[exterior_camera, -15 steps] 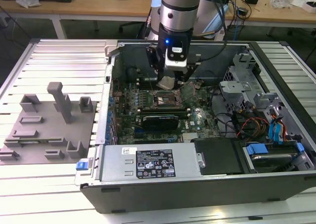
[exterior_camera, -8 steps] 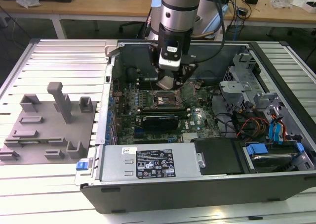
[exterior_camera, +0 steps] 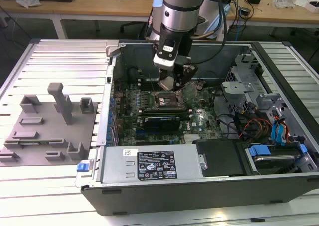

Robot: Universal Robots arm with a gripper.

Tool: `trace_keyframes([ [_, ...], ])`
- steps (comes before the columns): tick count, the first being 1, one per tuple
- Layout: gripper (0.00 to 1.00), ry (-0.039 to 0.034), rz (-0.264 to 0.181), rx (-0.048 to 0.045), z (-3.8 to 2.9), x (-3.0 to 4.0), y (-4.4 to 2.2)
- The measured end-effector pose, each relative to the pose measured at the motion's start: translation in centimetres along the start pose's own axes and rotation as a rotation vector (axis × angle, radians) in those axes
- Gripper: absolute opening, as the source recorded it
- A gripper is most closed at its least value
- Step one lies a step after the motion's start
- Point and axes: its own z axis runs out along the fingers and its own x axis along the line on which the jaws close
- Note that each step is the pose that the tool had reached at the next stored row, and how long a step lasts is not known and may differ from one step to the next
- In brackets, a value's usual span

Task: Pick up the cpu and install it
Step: 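Place the cpu into insertion slot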

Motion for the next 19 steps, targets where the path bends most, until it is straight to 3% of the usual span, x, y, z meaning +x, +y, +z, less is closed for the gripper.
trace_keyframes([
  [7, 0.55, 0.0005, 0.128, -0.0018, 0.01, 0.0, 0.0],
  [10, 0.55, 0.0008, 0.211, -0.0029, 0.02, 0.0, 0.0],
  [19, 0.55, 0.0013, 0.383, -0.0053, 0.05, 0.0, 0.0],
])
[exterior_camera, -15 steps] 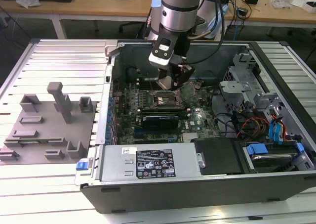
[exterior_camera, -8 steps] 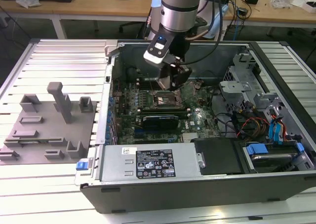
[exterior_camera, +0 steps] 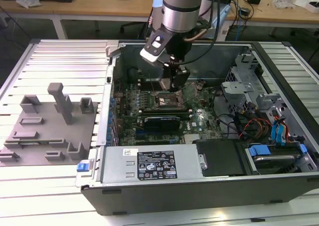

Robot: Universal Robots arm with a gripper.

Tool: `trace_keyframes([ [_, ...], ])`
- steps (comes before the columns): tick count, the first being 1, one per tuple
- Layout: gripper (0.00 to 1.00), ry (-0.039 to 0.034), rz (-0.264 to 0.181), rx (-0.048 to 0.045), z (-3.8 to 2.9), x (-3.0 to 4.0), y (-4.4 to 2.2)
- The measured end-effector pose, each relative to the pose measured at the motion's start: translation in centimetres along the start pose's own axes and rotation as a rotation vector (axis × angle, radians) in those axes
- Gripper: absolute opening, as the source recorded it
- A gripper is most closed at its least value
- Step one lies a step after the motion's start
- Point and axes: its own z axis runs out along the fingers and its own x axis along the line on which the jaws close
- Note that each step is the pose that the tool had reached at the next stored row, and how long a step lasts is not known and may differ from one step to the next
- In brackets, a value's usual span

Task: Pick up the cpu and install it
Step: 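Place the cpu into insertion slot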

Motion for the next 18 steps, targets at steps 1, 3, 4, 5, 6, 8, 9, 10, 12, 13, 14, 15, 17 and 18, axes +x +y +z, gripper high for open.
trace_keyframes([
  [1, 0.55, 0.0001, 0.02, -0.0003, 0.01, 0.0, 0.0],
  [3, 0.55, 0.0003, 0.064, -0.001, 0.04, 0.0, 0.0],
  [4, 0.55, 0.0, 0.085, -0.0012, 0.06, 0.0, 0.0],
  [5, 0.55, -0.0011, 0.097, -0.0012, 0.08, 0.0, 0.0],
  [6, 0.55, -0.0039, 0.11, -0.0009, 0.09, 0.0, 0.0],
  [8, 0.55, -0.0108, 0.132, 0.0002, 0.09, 0.0, 0.0],
  [9, 0.55, -0.0139, 0.142, 0.0007, 0.1, 0.0, 0.0],
  [10, 0.55, -0.0192, 0.158, 0.0015, 0.1, 0.0, 0.0],
  [12, 0.55, -0.0242, 0.176, 0.0023, 0.14, 0.0, 0.01],
  [13, 0.55, -0.0248, 0.179, 0.0024, 0.23, 0.0, 0.01],
  [14, 0.55, -0.0251, 0.179, 0.0024, 0.33, 0.0, 0.0],
  [15, 0.55, -0.0252, 0.179, 0.0024, 0.45, 0.0, 0.0],
  [17, 0.55, -0.0269, 0.18, 0.0027, 0.69, -0.01, 0.0],
  [18, 0.55, -0.0281, 0.179, 0.0029, 0.75, -0.01, 0.0],
])
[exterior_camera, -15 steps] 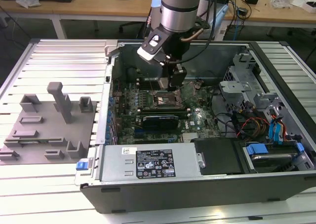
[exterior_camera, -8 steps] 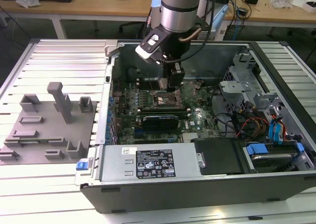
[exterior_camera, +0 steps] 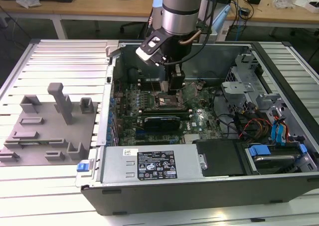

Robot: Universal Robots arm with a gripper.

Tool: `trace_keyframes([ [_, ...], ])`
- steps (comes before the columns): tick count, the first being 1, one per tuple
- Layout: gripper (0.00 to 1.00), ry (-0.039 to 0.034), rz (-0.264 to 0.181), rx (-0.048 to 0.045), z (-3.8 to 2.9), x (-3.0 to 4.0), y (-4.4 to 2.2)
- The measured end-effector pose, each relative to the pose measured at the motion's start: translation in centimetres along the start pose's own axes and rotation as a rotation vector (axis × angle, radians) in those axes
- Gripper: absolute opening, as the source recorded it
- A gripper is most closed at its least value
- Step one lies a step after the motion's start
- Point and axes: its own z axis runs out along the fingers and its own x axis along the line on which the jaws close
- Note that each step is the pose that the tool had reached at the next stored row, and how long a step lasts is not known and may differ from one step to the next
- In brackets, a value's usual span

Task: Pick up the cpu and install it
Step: 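Place the cpu into insertion slot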

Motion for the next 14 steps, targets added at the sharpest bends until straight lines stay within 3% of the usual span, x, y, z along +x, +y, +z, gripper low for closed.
trace_keyframes([
  [14, 0.55, -0.0055, -0.006, -0.0036, 0.25, 0.01, 0.0],
])
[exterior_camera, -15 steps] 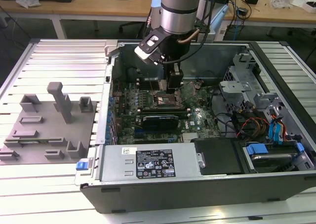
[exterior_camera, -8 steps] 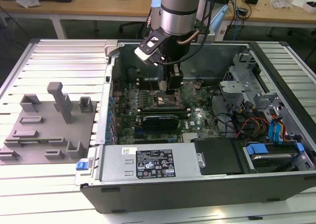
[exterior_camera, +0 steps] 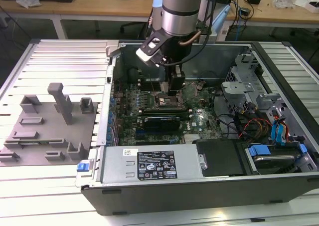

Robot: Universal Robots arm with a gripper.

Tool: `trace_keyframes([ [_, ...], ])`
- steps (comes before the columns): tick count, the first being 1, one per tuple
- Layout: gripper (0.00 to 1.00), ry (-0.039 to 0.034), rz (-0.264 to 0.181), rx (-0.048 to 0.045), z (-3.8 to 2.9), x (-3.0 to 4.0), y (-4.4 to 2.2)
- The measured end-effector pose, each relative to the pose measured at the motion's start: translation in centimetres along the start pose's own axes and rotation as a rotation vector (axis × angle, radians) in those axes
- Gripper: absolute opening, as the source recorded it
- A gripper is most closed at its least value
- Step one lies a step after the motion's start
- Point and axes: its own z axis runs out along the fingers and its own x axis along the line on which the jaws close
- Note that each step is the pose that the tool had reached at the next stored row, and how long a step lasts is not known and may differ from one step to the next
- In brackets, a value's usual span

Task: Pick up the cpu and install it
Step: 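Place the cpu into insertion slot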

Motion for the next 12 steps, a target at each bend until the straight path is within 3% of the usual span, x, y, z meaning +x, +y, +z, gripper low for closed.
trace_keyframes([
  [6, 0.55, -0.0024, -0.009, -0.0076, 0.55, 0.01, -0.01],
  [12, 0.55, -0.0048, -0.025, -0.0083, 1.0, 0.22, -0.01],
])
